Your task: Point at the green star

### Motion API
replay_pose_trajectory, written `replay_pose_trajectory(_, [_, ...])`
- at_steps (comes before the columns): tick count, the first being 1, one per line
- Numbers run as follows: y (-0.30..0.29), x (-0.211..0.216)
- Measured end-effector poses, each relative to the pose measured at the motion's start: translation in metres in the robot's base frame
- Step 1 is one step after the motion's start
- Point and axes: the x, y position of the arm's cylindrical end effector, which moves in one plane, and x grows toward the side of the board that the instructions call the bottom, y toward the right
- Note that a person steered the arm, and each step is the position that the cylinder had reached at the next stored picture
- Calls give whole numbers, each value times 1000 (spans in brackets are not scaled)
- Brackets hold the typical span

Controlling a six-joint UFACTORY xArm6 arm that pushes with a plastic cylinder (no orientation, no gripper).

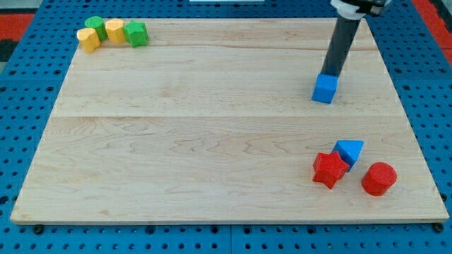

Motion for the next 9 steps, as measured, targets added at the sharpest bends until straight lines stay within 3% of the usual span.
replay_pose_trajectory(2, [-26, 32])
replay_pose_trajectory(4, [-10, 99])
replay_pose_trajectory(6, [-11, 100])
replay_pose_trajectory(7, [-12, 88])
replay_pose_trajectory(8, [-20, -1])
replay_pose_trajectory(9, [-77, -70])
